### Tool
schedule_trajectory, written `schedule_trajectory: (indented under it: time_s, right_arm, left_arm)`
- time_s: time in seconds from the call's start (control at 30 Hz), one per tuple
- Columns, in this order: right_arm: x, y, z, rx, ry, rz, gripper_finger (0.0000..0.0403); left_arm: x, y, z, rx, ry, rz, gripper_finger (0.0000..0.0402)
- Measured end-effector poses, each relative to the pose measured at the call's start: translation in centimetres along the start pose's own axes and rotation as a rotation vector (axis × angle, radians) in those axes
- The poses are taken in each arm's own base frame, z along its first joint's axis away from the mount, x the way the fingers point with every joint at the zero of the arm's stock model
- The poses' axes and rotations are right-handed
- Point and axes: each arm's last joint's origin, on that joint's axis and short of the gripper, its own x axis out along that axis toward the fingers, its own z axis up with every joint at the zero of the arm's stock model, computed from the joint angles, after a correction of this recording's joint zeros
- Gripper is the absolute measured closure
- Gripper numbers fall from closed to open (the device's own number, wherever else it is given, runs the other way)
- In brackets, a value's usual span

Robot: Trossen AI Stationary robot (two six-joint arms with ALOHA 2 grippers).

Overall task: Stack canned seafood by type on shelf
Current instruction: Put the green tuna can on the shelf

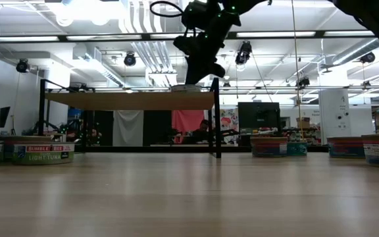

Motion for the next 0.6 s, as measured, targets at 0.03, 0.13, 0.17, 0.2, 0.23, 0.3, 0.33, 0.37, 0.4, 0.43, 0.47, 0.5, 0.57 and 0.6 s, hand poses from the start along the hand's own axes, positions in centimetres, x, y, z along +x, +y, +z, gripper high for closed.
schedule_trajectory:
  time_s: [0.03,0.13,0.17,0.2,0.23,0.3,0.33,0.37,0.4,0.43,0.47,0.5,0.57,0.6]
  right_arm:
    - [0.1,-0.1,0.0,-0.009,-0.001,-0.019,0.0394]
    - [0.3,-0.5,0.1,-0.011,-0.004,-0.032,0.0394]
    - [0.4,-0.6,0.1,-0.01,-0.008,-0.037,0.0394]
    - [0.5,-0.6,0.2,-0.009,-0.011,-0.049,0.0394]
    - [0.6,-0.7,0.2,-0.008,-0.017,-0.062,0.0394]
    - [0.6,-0.9,0.3,-0.004,-0.026,-0.085,0.0394]
    - [0.6,-1.0,0.3,-0.004,-0.028,-0.095,0.0394]
    - [0.6,-1.1,0.4,-0.002,-0.029,-0.105,0.0394]
    - [0.6,-1.2,0.4,0.0,-0.031,-0.109,0.0394]
    - [0.6,-1.4,0.4,0.003,-0.032,-0.111,0.0394]
    - [0.6,-1.5,0.4,0.005,-0.032,-0.113,0.0394]
    - [0.6,-1.6,0.4,0.007,-0.031,-0.114,0.0394]
    - [0.6,-1.8,0.5,0.011,-0.032,-0.116,0.0394]
    - [0.5,-1.8,0.5,0.013,-0.033,-0.116,0.0394]
  left_arm:
    - [0.0,0.0,0.0,0.0,0.0,0.0,0.0267]
    - [0.0,0.0,0.0,0.0,-0.001,0.0,0.0267]
    - [0.0,0.0,0.0,0.0,0.0,0.0,0.0267]
    - [0.0,0.0,0.0,0.001,0.0,0.0,0.0267]
    - [0.0,0.0,0.0,0.001,0.001,0.0,0.0267]
    - [0.0,0.0,0.0,0.001,0.001,0.0,0.0267]
    - [0.0,0.0,0.0,0.001,0.001,0.0,0.0267]
    - [0.0,0.0,0.0,0.001,0.002,0.0,0.0267]
    - [0.0,0.0,0.0,0.002,0.003,0.001,0.0267]
    - [0.0,0.0,0.0,0.003,0.005,0.001,0.0267]
    - [0.0,0.0,-0.1,0.004,0.006,0.001,0.0267]
    - [0.0,0.0,-0.1,0.004,0.006,0.001,0.0267]
    - [0.0,0.0,-0.1,0.004,0.006,0.001,0.0267]
    - [0.0,0.0,-0.1,0.004,0.006,0.001,0.0267]
